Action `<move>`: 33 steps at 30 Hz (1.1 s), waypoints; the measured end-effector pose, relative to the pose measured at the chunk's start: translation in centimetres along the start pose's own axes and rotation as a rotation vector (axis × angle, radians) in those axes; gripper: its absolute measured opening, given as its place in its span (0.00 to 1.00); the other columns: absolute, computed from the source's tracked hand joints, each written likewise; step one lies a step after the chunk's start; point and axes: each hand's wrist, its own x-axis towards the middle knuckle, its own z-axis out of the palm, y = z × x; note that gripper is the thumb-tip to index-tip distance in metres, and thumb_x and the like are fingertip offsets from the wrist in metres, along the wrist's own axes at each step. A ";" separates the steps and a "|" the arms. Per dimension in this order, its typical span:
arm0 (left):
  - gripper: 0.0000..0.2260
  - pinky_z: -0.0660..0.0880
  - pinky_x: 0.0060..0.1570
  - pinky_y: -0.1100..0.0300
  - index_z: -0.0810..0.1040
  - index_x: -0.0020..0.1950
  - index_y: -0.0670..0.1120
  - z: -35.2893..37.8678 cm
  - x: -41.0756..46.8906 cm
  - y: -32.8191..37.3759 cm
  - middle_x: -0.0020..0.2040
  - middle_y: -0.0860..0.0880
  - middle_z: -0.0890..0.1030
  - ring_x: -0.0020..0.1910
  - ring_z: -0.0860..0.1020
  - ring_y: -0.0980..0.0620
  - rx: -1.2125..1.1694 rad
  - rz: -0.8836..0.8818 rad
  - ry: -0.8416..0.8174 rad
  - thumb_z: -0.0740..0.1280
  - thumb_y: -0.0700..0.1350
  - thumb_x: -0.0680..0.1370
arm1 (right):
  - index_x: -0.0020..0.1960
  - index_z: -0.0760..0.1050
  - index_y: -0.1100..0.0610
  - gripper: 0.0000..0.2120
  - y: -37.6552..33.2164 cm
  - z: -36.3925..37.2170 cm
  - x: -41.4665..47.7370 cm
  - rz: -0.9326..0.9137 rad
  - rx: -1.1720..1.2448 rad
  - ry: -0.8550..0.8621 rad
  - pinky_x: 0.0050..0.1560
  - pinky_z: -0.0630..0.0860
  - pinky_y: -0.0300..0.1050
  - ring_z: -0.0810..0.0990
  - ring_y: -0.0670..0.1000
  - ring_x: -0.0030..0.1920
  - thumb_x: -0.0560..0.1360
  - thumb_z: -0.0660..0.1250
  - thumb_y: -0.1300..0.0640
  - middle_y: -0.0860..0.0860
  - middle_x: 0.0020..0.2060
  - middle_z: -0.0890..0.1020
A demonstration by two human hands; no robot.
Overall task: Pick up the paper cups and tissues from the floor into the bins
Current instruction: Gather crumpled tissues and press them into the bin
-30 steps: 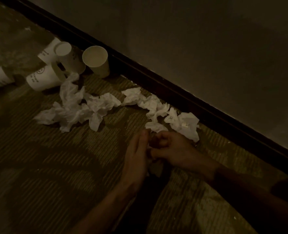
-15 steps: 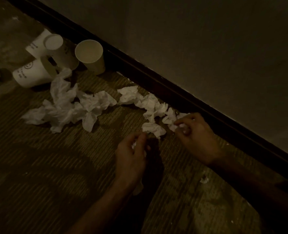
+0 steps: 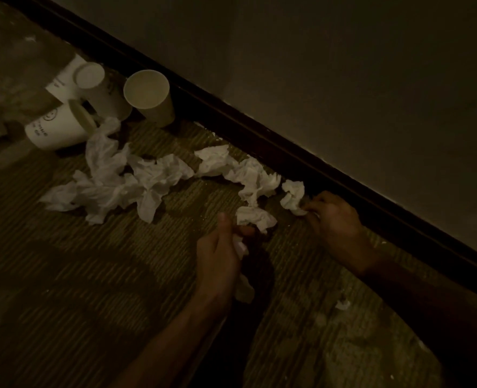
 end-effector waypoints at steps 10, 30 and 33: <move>0.13 0.77 0.44 0.69 0.78 0.59 0.55 -0.5 0.3 1.4 0.51 0.60 0.82 0.50 0.79 0.67 -0.101 0.065 0.030 0.56 0.42 0.85 | 0.45 0.80 0.45 0.07 -2.6 -1.2 -2.7 0.000 0.609 -0.291 0.35 0.74 0.30 0.81 0.36 0.38 0.70 0.76 0.55 0.37 0.33 0.81; 0.12 0.78 0.30 0.60 0.81 0.49 0.39 -2.7 -2.4 2.5 0.42 0.41 0.84 0.35 0.82 0.49 -0.410 -0.240 -0.048 0.65 0.47 0.81 | 0.43 0.82 0.53 0.02 -11.3 0.3 -4.6 -0.260 0.573 -0.093 0.49 0.68 0.32 0.73 0.46 0.51 0.71 0.73 0.56 0.44 0.42 0.77; 0.10 0.76 0.27 0.62 0.80 0.43 0.40 -3.0 -1.6 2.1 0.35 0.43 0.82 0.30 0.80 0.52 -0.315 -0.173 0.030 0.66 0.44 0.81 | 0.42 0.80 0.45 0.09 -10.1 0.4 -4.1 -0.271 0.498 -0.113 0.51 0.69 0.36 0.70 0.44 0.54 0.68 0.70 0.41 0.44 0.45 0.76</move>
